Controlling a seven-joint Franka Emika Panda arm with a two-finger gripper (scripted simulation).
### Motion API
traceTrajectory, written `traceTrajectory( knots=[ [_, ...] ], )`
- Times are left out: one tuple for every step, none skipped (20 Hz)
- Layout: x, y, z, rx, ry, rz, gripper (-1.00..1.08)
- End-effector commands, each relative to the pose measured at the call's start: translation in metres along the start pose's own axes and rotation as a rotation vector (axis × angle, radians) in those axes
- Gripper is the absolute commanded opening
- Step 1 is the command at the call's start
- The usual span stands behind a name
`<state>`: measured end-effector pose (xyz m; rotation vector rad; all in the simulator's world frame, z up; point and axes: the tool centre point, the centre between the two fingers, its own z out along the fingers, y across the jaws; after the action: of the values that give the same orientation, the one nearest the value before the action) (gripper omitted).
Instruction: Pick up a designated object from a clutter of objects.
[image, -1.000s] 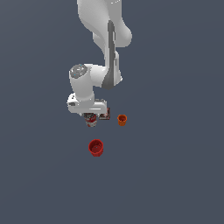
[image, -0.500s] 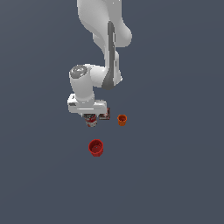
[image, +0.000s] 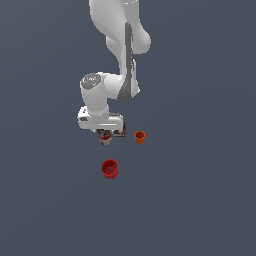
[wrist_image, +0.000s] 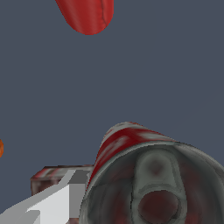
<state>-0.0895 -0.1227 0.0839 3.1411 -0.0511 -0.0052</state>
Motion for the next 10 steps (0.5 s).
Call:
traceTrajectory(
  knots=[
    [0.005,-0.006,-0.008,-0.001,0.004,-0.001,-1.00],
    [0.007,-0.009,-0.012,-0.001,0.004,-0.001,-1.00],
    [0.009,-0.013,-0.016,-0.001,0.004,-0.001,-1.00],
    [0.012,-0.017,-0.020,-0.002,0.003,-0.001,-1.00],
    [0.015,-0.022,-0.025,-0.002,0.003,-0.001,-1.00],
    [0.018,-0.026,-0.030,-0.002,0.003,0.000,-1.00],
    [0.021,-0.031,-0.036,-0.002,0.003,0.000,-1.00],
    [0.024,-0.037,-0.042,-0.003,0.003,0.000,-1.00],
    [0.028,-0.043,-0.049,-0.003,0.003,0.000,-1.00],
    [0.032,-0.049,-0.055,-0.003,0.003,0.000,-1.00]
  ],
)
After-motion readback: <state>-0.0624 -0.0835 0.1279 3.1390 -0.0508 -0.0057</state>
